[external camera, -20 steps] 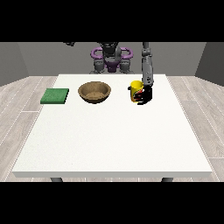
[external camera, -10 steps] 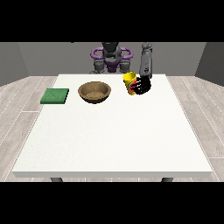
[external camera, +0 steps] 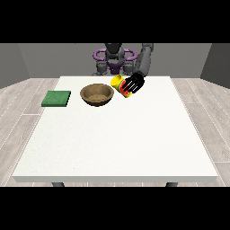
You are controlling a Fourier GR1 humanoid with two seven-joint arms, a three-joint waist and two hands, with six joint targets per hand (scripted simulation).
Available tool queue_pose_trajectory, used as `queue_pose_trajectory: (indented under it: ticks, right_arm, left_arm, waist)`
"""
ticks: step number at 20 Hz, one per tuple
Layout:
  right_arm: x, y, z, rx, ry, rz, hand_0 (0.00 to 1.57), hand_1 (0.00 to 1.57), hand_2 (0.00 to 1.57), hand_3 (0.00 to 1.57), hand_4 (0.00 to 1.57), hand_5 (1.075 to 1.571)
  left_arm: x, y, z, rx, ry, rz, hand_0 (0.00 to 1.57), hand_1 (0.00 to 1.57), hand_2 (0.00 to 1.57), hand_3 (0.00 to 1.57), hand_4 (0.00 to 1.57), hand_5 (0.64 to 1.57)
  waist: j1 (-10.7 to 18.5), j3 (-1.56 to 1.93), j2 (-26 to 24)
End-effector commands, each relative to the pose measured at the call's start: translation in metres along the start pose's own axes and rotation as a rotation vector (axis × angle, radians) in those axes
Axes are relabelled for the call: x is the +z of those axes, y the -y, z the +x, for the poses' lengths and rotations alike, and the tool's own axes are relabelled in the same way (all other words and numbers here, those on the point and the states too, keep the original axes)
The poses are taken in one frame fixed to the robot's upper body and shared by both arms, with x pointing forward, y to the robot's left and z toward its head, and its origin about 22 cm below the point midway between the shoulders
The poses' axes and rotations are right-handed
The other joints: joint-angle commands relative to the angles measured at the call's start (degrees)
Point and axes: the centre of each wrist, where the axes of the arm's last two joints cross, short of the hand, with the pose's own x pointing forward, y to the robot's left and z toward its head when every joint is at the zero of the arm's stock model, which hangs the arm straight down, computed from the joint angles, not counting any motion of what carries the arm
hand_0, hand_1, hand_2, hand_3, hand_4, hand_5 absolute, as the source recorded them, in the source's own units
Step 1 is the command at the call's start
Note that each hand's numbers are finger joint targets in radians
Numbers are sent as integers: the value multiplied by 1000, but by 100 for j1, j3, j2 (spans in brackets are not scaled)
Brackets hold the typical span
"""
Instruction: Pick the cup and pour the ball into the bowl, then pick the bowl and place it on the pad
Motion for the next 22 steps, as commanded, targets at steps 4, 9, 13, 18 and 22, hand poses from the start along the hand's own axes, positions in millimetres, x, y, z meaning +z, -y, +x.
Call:
queue_pose_trajectory:
  ticks: [4,9,13,18,22]
  right_arm:
    - [-2,21,-11,1,36,-14,0,0,0,0,334,1564]
    - [-26,-15,11,-8,80,28,0,0,0,0,337,1563]
    - [-19,-1,-16,-3,-13,16,0,0,0,0,360,1564]
    - [-21,0,-38,-34,-108,1,0,0,0,0,378,1565]
    - [-10,4,-56,-27,-120,-37,0,0,0,0,384,1565]
  left_arm:
    - [-39,8,45,-137,9,21,1415,1415,1571,1571,971,1562]
    - [-62,-6,52,-374,103,105,1371,1371,1571,1571,844,1565]
    - [-53,8,48,-591,172,58,1353,1353,1571,1571,842,1550]
    - [-34,55,81,-769,249,-118,1326,1326,1433,1427,979,1480]
    - [-24,61,74,-1000,409,-190,1454,1454,1571,1571,939,1490]
  waist:
    - [-29,-5,140]
    - [-31,-8,448]
    - [-69,6,20]
    - [-14,8,-441]
    - [162,12,-632]
